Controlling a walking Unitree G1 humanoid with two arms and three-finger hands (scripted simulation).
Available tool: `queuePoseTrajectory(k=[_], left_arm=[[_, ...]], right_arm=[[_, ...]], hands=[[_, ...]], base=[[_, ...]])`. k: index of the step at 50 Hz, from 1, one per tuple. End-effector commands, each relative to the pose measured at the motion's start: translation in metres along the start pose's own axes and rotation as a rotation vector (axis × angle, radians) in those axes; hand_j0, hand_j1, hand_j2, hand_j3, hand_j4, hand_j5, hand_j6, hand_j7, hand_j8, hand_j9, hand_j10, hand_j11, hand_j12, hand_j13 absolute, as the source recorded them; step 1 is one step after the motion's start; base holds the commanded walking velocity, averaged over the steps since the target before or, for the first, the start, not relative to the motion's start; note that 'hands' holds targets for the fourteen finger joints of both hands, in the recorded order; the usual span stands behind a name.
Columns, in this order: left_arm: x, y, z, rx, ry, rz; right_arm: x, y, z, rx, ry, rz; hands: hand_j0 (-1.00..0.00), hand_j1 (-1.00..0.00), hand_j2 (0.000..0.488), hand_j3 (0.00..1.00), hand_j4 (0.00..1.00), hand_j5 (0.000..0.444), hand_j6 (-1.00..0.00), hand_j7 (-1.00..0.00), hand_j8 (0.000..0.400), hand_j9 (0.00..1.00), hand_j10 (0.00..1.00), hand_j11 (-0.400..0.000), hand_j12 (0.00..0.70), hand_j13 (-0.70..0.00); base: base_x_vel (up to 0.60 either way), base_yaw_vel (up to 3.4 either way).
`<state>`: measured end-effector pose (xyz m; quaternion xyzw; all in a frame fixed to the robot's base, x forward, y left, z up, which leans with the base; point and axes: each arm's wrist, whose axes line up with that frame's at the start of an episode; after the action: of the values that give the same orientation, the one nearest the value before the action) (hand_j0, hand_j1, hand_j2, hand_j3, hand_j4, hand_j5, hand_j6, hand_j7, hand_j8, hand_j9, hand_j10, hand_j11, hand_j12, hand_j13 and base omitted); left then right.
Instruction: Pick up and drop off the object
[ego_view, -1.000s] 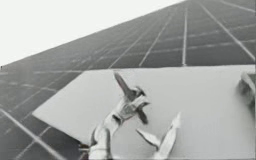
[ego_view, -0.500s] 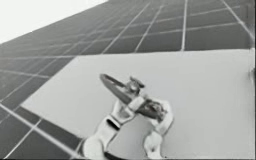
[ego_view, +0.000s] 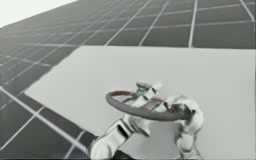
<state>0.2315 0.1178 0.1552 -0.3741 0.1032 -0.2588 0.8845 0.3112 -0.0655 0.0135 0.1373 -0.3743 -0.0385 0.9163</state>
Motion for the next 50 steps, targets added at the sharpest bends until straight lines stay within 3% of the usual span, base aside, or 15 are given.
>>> queuePoseTrajectory(k=[1,6,7,10,11,30,50], left_arm=[[-0.046,0.041,-0.045,-0.032,0.160,0.310],[-0.044,0.041,-0.043,-0.037,0.165,0.303],[-0.046,0.043,-0.052,-0.038,0.166,0.297],[-0.048,0.043,-0.046,-0.038,0.157,0.278],[-0.055,0.045,-0.042,-0.036,0.151,0.285],[-0.055,0.045,-0.042,-0.036,0.151,0.285],[-0.055,0.045,-0.042,-0.036,0.151,0.285]], right_arm=[[0.012,-0.022,0.003,-0.027,-0.301,0.037],[0.024,-0.049,0.034,0.012,-0.368,0.072],[0.022,-0.051,0.029,0.032,-0.368,0.081],[0.011,-0.059,0.045,0.033,-0.407,0.199],[0.119,-0.024,0.045,-0.061,0.899,-0.778],[0.119,-0.024,0.045,-0.061,0.899,-0.778],[0.119,-0.024,0.045,-0.061,0.899,-0.778]], hands=[[0.00,0.00,0.000,1.00,1.00,0.000,0.00,0.00,0.000,1.00,1.00,-0.400,0.000,-0.700],[0.00,0.00,0.000,1.00,1.00,0.000,0.00,0.00,0.000,1.00,1.00,-0.400,0.000,-0.700],[0.00,0.00,0.000,1.00,1.00,0.000,0.00,0.00,0.000,1.00,1.00,-0.400,0.000,-0.700],[0.00,0.00,0.000,1.00,1.00,0.000,0.00,0.00,0.000,1.00,1.00,-0.400,0.000,-0.700],[0.00,0.00,0.000,1.00,1.00,0.000,0.00,0.00,0.000,1.00,1.00,-0.400,0.000,-0.700],[0.00,0.00,0.000,1.00,1.00,0.000,0.00,0.00,0.000,1.00,1.00,-0.400,0.000,-0.700],[0.00,0.00,0.000,1.00,1.00,0.000,0.00,0.00,0.000,1.00,1.00,-0.400,0.000,-0.700]], base=[[0.00,0.00],[0.00,0.00],[0.00,0.00],[0.00,0.00],[0.09,5.96],[0.09,5.45],[0.12,4.11]])
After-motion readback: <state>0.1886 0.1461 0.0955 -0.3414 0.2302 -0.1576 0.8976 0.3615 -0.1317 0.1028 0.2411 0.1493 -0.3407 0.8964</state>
